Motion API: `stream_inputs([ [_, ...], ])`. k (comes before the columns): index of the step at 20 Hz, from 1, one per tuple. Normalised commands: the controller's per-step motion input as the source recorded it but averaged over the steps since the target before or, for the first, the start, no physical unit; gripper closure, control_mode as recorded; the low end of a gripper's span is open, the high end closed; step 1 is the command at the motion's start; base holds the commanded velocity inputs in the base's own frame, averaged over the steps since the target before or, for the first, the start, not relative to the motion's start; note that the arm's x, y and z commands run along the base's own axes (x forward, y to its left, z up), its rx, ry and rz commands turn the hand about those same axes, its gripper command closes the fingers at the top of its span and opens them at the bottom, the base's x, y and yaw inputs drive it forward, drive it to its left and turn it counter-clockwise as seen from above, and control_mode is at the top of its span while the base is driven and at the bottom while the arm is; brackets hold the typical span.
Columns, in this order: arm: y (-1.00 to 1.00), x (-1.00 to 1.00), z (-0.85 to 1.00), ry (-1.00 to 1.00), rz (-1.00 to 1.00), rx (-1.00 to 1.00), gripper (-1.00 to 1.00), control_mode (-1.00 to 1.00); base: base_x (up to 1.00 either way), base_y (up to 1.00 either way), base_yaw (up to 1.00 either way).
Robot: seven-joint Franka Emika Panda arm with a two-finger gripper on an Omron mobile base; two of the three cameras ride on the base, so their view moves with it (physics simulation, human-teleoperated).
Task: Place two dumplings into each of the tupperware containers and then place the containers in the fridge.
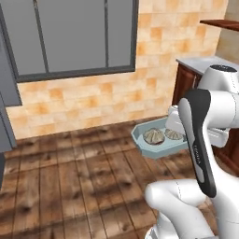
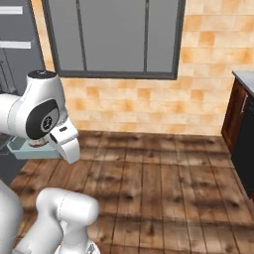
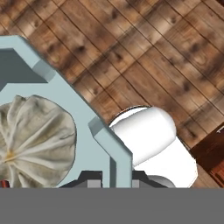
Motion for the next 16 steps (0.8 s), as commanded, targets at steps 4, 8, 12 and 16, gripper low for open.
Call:
stream_inputs([
  [4, 0.0, 0.0, 0.0, 0.0, 0.0, 0.0, 1.0, 1.0, 0.97, -1.0, 0.27],
  [8, 0.0, 0.0, 0.0, 0.0, 0.0, 0.0, 1.0, 1.0, 0.85, -1.0, 0.3],
  [12, 0.0, 0.0, 0.0, 0.0, 0.0, 0.0, 1.0, 1.0, 0.76, -1.0, 0.39],
  [16, 0.0, 0.0, 0.0, 0.0, 0.0, 0.0, 1.0, 1.0, 0.96, -0.99, 0.33],
])
